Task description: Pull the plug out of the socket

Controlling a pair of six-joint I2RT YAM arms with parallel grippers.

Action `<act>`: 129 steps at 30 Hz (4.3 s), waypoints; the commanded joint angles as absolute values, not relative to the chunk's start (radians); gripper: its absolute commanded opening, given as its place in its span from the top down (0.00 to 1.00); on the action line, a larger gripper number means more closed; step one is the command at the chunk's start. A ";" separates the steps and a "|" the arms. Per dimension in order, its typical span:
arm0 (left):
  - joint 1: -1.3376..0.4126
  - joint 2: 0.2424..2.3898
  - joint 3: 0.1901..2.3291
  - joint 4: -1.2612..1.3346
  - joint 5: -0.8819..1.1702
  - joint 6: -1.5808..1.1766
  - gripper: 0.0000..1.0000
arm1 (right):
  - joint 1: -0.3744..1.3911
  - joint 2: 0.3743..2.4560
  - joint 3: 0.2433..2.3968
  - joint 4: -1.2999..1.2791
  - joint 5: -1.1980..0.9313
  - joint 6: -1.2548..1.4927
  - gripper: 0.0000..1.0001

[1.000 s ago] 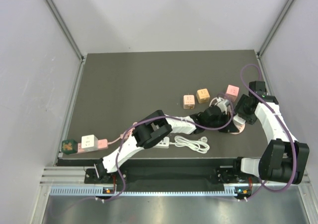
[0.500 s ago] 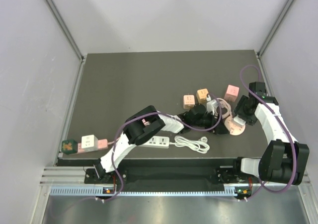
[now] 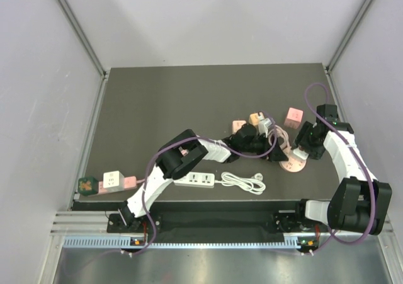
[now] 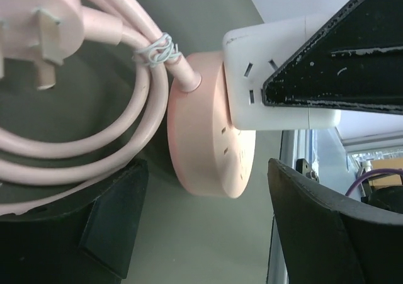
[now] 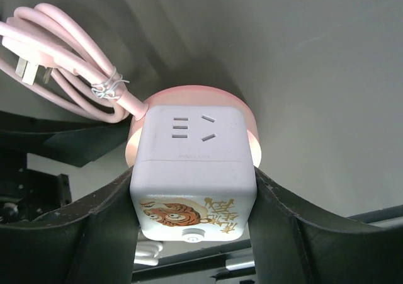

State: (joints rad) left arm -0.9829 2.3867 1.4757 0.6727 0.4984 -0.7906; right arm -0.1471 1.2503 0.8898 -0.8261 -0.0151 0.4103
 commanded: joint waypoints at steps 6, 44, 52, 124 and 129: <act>-0.989 2.457 1.522 0.704 0.535 -0.834 0.26 | -0.160 1.204 0.881 -0.789 -0.123 0.402 1.00; -0.996 2.542 1.695 0.215 0.276 -0.798 1.00 | -0.164 1.029 0.950 -0.942 0.003 0.379 1.00; -0.994 2.548 1.694 0.207 0.268 -0.795 1.00 | -0.247 1.055 0.945 -0.945 -0.048 0.353 1.00; -1.040 2.082 1.273 0.520 0.230 -0.581 0.26 | -0.063 0.986 0.991 -0.758 0.031 0.399 1.00; -1.037 1.939 1.238 0.457 0.222 -0.580 0.28 | 0.092 1.029 1.011 -0.671 0.063 0.439 1.00</act>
